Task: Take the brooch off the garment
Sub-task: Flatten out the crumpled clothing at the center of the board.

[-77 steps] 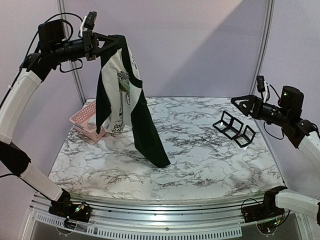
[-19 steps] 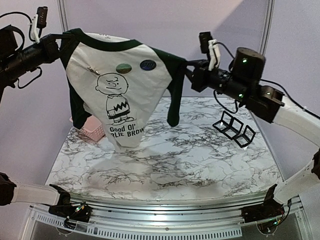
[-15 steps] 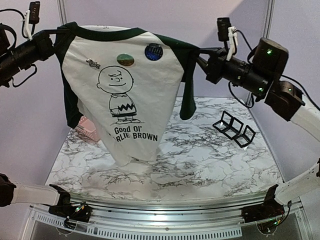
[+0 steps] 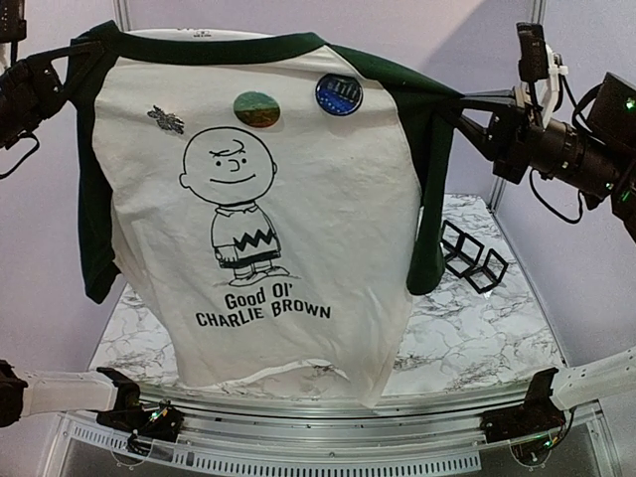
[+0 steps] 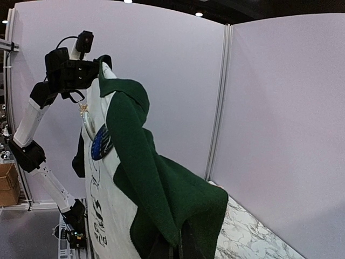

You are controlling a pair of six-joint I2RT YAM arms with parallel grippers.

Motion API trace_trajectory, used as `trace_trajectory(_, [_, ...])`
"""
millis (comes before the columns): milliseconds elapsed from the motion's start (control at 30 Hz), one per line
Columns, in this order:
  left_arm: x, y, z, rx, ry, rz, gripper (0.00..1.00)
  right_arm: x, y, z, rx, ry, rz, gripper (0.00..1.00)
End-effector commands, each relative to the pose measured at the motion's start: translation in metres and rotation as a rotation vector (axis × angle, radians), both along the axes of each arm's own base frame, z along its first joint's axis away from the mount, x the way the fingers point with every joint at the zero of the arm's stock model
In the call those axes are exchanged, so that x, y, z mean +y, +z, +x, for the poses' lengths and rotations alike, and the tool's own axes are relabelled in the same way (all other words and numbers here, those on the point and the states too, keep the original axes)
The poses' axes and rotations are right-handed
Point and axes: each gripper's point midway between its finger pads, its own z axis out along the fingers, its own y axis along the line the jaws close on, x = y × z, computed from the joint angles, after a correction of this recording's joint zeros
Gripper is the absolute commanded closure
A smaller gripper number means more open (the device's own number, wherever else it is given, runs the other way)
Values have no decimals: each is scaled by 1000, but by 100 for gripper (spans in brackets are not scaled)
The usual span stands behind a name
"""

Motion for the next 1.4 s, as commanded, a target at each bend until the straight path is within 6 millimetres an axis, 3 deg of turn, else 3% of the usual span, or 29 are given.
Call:
trace_trajectory(0, [8, 22, 1, -28, 2, -141, 100, -39, 11, 16, -6, -198, 49, 100])
trace_trajectory(100, [-5, -9, 48, 77, 20, -147, 100, -49, -11, 65, 51, -458, 33, 100])
trace_trajectory(300, [-31, -116, 167, 304, 152, -25, 100, -54, -80, 147, 132, -832, -52, 100])
trace_trajectory(433, [-47, -185, 239, 406, 233, 76, 100, -73, -117, 208, 264, -826, -11, 100])
trace_trajectory(567, [-65, -254, 309, 511, 288, 187, 99, -79, -137, 269, 297, -814, -19, 100])
trace_trajectory(600, [-68, -267, 324, 532, 302, 209, 98, -80, -148, 287, 315, -812, -33, 93])
trace_trajectory(633, [-72, -283, 339, 558, 315, 240, 94, -84, -154, 303, 337, -811, -35, 89])
trace_trajectory(667, [-73, -296, 354, 585, 336, 263, 80, -84, -177, 328, 384, -819, -67, 81])
trace_trajectory(733, [-79, -303, 372, 611, 340, 293, 43, -84, -205, 359, 448, -821, -121, 41])
trace_trajectory(767, [-83, -306, 377, 613, 334, 301, 28, -81, -232, 375, 486, -824, -168, 30])
trace_trajectory(800, [-87, -307, 380, 611, 328, 300, 13, -79, -243, 382, 501, -818, -190, 24])
trace_trajectory(833, [-91, -305, 382, 606, 316, 294, 4, -73, -257, 387, 519, -798, -218, 19])
trace_trajectory(867, [-95, -302, 381, 599, 299, 287, 1, -64, -270, 388, 532, -748, -248, 17])
trace_trajectory(967, [-102, -286, 369, 583, 259, 267, 0, -56, -286, 379, 577, -686, -269, 14])
trace_trajectory(1167, [-104, -270, 325, 583, 221, 222, 0, -41, -289, 332, 605, -586, -298, 10])
trace_trajectory(1267, [-102, -287, 295, 626, 233, 211, 0, -28, -294, 304, 602, -565, -345, 9])
trace_trajectory(1367, [-100, -326, 260, 686, 254, 235, 0, -18, -300, 274, 624, -537, -372, 8])
